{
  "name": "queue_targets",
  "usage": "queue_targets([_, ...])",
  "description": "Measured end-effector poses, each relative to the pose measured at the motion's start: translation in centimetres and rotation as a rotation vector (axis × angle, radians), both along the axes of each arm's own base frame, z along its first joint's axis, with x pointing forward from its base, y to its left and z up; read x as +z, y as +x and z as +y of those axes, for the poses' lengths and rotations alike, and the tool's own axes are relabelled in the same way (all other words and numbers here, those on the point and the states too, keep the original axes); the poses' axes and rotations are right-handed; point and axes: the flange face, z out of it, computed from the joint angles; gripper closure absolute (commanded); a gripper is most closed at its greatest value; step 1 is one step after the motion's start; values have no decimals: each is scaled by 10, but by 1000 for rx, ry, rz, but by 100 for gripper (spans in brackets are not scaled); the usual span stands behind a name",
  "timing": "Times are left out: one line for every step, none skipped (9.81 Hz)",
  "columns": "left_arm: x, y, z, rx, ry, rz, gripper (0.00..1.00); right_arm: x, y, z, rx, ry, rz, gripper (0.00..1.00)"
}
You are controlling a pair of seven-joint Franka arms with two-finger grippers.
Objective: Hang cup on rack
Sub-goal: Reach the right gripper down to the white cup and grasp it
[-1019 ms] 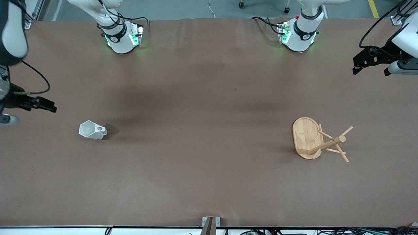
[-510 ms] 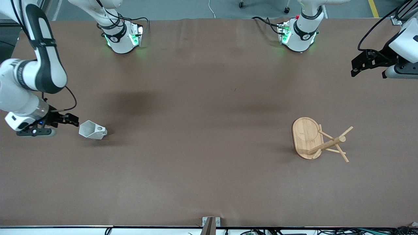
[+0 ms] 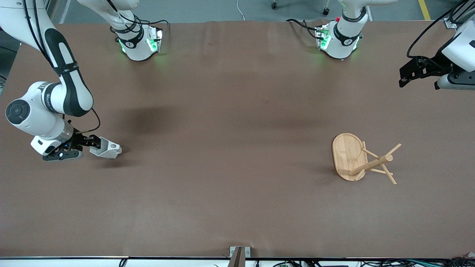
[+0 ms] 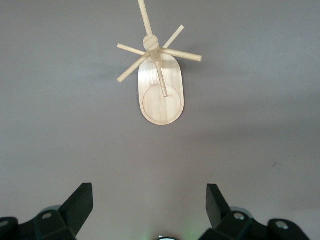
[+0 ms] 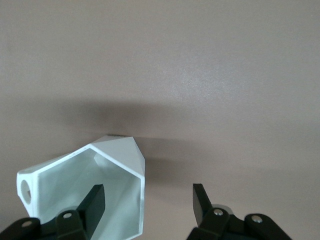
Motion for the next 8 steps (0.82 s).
queue_targets([0, 0, 0, 0, 0, 0, 0, -4, 1, 0, 3, -1, -3, 58])
queue_targets([0, 0, 0, 1, 0, 0, 0, -9, 0, 0, 3, -1, 0, 64])
queue_targets([0, 0, 0, 0, 0, 0, 0, -12, 0, 0, 3, 0, 2, 74])
queue_targets([1, 0, 2, 3, 0, -2, 0, -15, 1, 0, 4, -1, 0, 87])
queue_targets([2, 1, 9, 7, 0, -3, 0, -18, 1, 0, 4, -1, 0, 97])
queue_targets([2, 1, 16, -12, 0, -4, 0, -20, 1, 0, 2, 0, 3, 99])
queue_targets([2, 1, 21, -25, 0, 0, 0, -18, 2, 0, -5, 7, 1, 99])
queue_targets([3, 0, 25, -25, 0, 9, 0, -15, 4, 0, -7, 8, -2, 99])
